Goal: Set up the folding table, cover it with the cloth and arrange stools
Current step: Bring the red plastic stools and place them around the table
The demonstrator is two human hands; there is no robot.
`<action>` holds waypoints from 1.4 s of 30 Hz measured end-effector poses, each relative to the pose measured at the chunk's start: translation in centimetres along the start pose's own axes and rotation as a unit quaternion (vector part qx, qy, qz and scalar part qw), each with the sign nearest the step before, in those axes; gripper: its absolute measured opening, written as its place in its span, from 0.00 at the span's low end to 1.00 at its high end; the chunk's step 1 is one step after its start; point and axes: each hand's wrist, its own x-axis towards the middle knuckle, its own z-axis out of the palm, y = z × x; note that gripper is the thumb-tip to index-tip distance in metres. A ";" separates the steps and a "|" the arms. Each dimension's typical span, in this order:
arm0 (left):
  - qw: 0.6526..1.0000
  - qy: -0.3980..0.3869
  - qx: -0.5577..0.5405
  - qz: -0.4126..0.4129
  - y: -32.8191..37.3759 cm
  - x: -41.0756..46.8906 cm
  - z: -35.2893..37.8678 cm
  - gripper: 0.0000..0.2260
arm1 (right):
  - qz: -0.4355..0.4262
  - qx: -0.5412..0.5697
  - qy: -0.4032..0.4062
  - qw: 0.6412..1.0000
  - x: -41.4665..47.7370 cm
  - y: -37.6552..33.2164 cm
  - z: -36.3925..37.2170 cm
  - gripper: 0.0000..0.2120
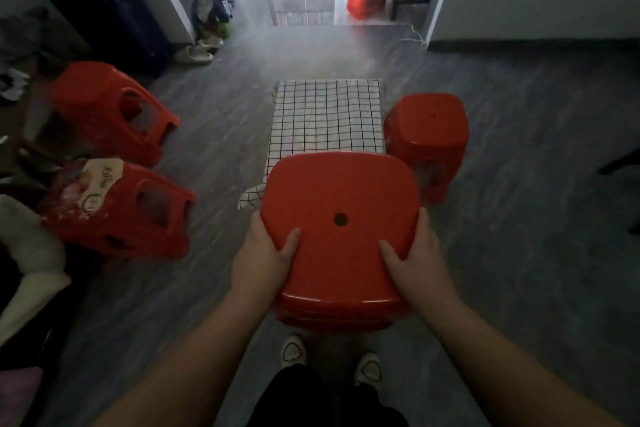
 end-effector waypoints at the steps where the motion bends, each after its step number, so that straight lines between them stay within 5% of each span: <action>1: 1.000 -0.009 -0.006 -0.001 -0.7 0.5 0.9 0.32 | 0.006 0.000 -0.001 1.000 0.5 0.7 0.8 0.45; 13: 0.992 -0.109 -0.020 -0.057 -16.7 12.3 18.7 0.36 | 0.127 0.012 -0.014 0.992 10.0 16.1 19.3 0.45; 24: 0.983 -0.150 -0.007 -0.101 -27.5 16.9 31.1 0.37 | 0.130 -0.002 -0.032 0.991 15.3 27.6 30.7 0.45; 33: 0.970 -0.179 0.144 -0.073 -24.3 16.6 29.2 0.39 | 0.154 -0.113 -0.100 0.976 15.9 25.1 28.5 0.43; 38: 0.955 -0.173 0.230 0.065 -17.0 13.9 21.5 0.33 | 0.066 -0.211 -0.110 0.969 13.7 17.0 22.2 0.34; 42: 0.958 -0.121 0.243 0.097 -10.2 9.8 12.3 0.31 | -0.029 -0.234 -0.083 0.968 9.3 7.9 15.0 0.32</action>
